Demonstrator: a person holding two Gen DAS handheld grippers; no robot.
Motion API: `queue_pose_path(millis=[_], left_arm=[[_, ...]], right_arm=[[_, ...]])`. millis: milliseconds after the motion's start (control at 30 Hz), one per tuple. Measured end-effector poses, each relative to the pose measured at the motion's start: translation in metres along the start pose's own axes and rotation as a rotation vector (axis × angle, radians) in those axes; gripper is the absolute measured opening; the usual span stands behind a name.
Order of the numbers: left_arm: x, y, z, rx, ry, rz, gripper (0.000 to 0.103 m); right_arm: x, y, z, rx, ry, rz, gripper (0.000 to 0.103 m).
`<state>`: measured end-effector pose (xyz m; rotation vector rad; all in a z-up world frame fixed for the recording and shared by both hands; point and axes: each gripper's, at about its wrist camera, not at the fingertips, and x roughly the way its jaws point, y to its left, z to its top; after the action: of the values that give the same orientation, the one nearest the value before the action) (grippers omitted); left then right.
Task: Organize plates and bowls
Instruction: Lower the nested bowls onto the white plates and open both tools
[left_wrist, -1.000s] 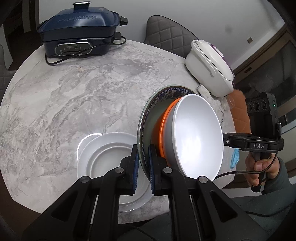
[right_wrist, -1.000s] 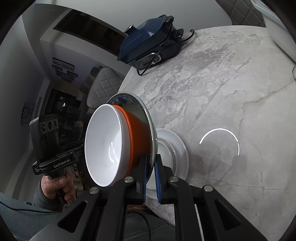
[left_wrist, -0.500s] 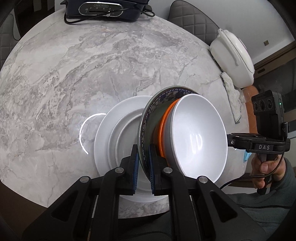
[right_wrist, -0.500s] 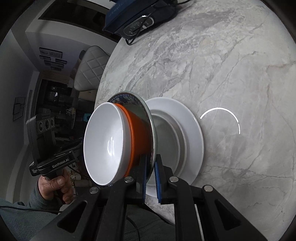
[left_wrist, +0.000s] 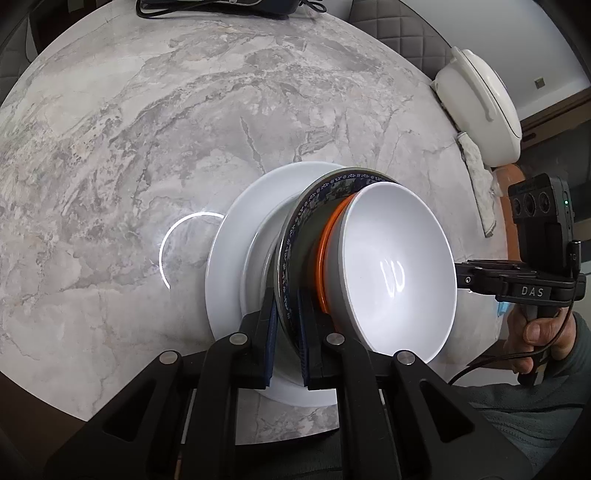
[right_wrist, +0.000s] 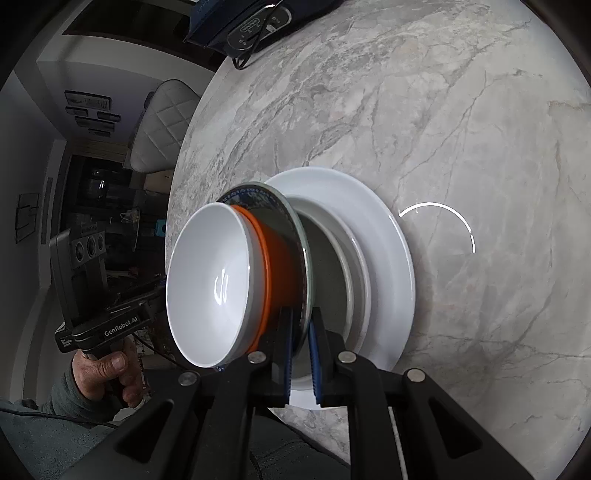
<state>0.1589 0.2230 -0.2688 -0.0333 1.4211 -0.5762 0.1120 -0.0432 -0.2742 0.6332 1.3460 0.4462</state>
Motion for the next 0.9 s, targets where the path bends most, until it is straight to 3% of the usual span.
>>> queue_pose_path(millis=[733, 800, 900], left_arm=[[0.018, 0.012, -0.001, -0.008, 0.009, -0.054, 0.012], [0.012, 0.014, -0.001, 0.001, -0.004, -0.048, 0.019], [-0.001, 0.021, 0.000, 0.002, -0.035, -0.032, 0.042]], right_arm=[[0.012, -0.006, -0.007, -0.004, -0.014, -0.036, 0.013], [0.008, -0.005, -0.010, -0.002, -0.029, -0.047, 0.018], [-0.002, -0.003, -0.015, 0.009, -0.068, -0.071, 0.028]])
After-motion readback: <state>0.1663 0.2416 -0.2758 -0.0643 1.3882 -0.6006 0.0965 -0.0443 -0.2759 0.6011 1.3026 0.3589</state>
